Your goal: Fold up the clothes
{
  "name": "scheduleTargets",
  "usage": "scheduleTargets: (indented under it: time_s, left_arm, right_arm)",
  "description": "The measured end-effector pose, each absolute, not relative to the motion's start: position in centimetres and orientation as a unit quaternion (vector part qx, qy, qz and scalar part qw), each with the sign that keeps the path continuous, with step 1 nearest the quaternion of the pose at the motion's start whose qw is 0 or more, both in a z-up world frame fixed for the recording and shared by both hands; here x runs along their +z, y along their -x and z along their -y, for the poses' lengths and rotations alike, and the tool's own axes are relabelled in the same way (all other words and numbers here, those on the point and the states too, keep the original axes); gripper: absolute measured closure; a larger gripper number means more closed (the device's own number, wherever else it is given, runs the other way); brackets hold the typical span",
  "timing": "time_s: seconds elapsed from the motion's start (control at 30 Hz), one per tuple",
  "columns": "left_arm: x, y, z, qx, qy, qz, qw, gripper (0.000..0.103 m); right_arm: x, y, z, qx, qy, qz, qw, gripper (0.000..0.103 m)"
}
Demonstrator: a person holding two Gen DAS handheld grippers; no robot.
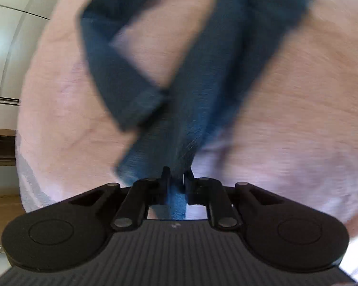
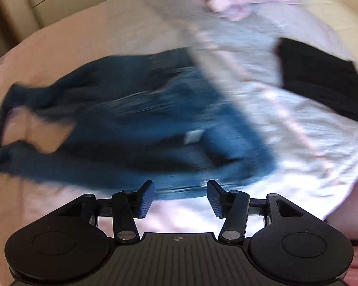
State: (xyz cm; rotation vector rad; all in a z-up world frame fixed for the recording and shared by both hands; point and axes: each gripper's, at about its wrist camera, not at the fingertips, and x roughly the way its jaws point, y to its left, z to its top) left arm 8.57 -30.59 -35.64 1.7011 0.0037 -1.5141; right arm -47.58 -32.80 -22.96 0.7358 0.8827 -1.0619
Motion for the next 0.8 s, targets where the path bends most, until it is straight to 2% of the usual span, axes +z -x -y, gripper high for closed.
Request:
scheduleTargets:
  time_s: [0.1,0.17,0.23,0.5,0.6,0.67,0.7,0.8]
  left_arm:
    - [-33.1,-10.1,30.6,-0.620,-0.655,0.016,0.431,0.084]
    - [-32.5,-10.3,28.7,-0.627,-0.655,0.059,0.418,0.074]
    - [-33.3,-10.3,26.0,-0.619,-0.662,0.114,0.406,0.058]
    - [-41.0,-8.5,19.4,-0.597,-0.660,0.320,0.325,0.052]
    - [-43.4,-8.4,20.8,-0.555,-0.661,0.381,0.330,0.052]
    - [-43.2,-8.6,23.2,-0.539,-0.665,0.377,0.352,0.063]
    - [-42.6,-8.7,24.3,-0.542,-0.665,0.363,0.363,0.080]
    - [-38.6,-9.2,26.8,-0.590,-0.648,0.279,0.393,0.093]
  right_arm:
    - [-23.9,42.5,31.6,-0.440,-0.311,-0.418,0.731,0.050]
    - [-24.7,39.8,31.1,-0.420,-0.297,-0.433,0.740,0.050]
    - [-25.3,38.2,31.0,-0.412,-0.297,-0.439,0.741,0.050]
    - [-28.1,38.9,32.5,-0.425,-0.330,-0.449,0.713,0.050]
    - [-28.6,41.0,33.0,-0.457,-0.359,-0.434,0.689,0.050]
    - [-29.0,42.5,33.3,-0.477,-0.377,-0.424,0.671,0.050]
    - [-28.9,43.2,33.4,-0.488,-0.385,-0.414,0.665,0.050]
    - [-28.5,46.1,33.8,-0.528,-0.416,-0.359,0.647,0.049]
